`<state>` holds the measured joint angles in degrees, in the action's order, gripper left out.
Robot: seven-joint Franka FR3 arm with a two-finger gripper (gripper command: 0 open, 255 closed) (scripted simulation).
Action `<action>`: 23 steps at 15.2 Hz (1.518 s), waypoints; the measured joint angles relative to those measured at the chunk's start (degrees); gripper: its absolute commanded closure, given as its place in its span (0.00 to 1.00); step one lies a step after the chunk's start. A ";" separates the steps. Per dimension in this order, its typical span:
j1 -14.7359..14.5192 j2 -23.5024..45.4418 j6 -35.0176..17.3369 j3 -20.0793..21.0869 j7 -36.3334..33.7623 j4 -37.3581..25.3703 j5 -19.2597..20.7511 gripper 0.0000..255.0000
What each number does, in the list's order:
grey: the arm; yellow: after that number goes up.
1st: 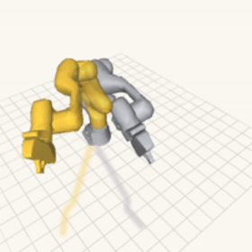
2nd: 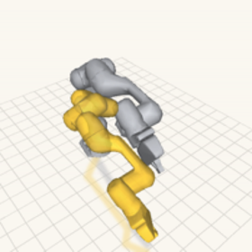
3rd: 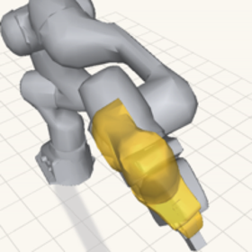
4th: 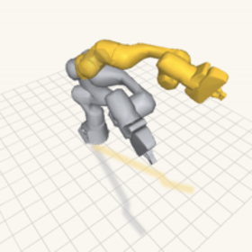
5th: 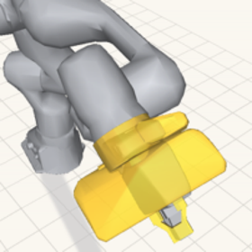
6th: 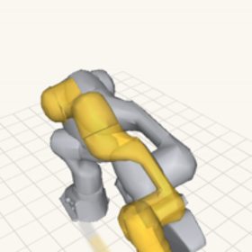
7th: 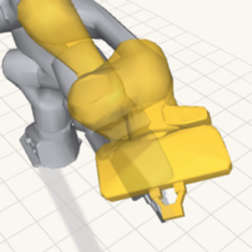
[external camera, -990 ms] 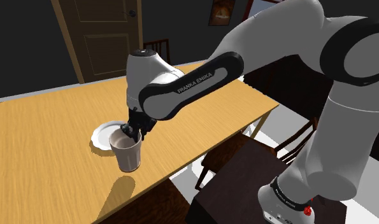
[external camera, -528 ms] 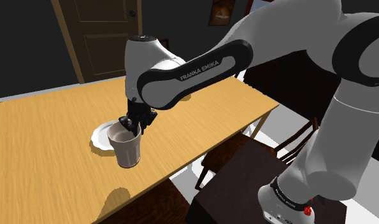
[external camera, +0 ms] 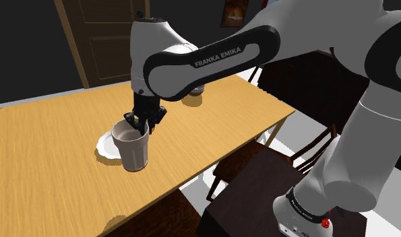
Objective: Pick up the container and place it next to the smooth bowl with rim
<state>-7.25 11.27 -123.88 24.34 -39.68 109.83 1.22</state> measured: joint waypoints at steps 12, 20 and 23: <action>0.27 -2.62 8.77 0.27 0.44 -6.38 -1.22 1.00; 0.33 -3.76 14.58 0.37 0.46 -11.14 -1.70 1.00; 1.28 -4.11 14.71 -0.26 2.11 -10.89 -2.05 1.00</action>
<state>-5.97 7.16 -109.17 24.07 -37.57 98.95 -0.83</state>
